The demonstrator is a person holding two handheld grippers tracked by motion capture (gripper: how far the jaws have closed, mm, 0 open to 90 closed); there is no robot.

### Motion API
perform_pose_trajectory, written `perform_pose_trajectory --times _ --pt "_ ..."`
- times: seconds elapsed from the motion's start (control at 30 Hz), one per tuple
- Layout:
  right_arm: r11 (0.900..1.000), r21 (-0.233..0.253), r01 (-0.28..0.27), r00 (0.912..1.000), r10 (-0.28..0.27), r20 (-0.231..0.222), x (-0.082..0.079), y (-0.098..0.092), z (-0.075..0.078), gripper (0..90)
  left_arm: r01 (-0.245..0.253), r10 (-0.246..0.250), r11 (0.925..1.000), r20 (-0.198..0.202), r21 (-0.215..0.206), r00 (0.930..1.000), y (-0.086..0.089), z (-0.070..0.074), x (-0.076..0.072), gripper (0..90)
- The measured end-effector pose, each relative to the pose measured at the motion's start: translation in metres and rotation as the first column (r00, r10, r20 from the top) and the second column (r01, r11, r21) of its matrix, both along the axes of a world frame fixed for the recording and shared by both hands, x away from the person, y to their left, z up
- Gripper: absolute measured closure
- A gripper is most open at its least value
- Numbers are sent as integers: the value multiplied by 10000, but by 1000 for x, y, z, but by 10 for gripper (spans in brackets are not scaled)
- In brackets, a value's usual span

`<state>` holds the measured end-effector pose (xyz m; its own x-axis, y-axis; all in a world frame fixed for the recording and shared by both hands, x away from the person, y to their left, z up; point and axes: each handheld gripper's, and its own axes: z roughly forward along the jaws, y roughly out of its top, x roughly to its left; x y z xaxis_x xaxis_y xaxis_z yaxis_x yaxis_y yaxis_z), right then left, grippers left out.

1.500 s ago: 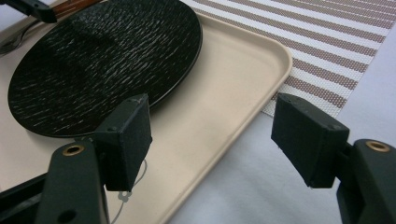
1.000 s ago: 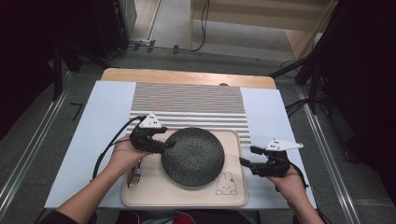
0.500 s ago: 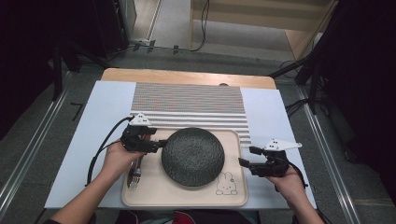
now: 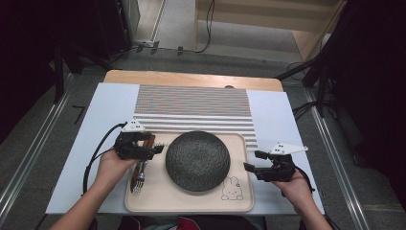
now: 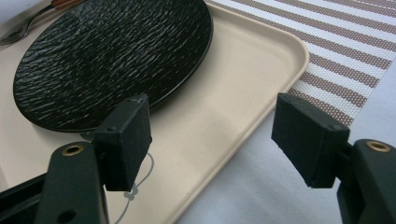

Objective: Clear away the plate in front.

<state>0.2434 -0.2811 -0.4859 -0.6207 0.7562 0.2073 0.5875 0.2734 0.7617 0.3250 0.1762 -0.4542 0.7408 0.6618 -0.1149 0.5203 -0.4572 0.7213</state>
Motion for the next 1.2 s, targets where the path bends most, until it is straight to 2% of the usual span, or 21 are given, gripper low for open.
perform_pose_trajectory --times 0.17,0.33,0.6,1.2 --pt "10000 11 -50 10000 50 -15 0 0 -1 265 -154 154 9999 -25 -56 9999 9 0 -6 258" --pt "10000 0 -80 10000 80 -33 1 1 -1 265 -262 261 9996 101 112 9996 17 1 -11 258" --pt "9999 -43 -97 9999 97 -85 2 1 -2 265 -538 538 9986 9 -10 9986 30 -1 -18 258" --pt "9999 -28 -117 9998 117 -147 2 1 -2 265 -586 586 9982 32 -123 9983 34 -3 -20 258"
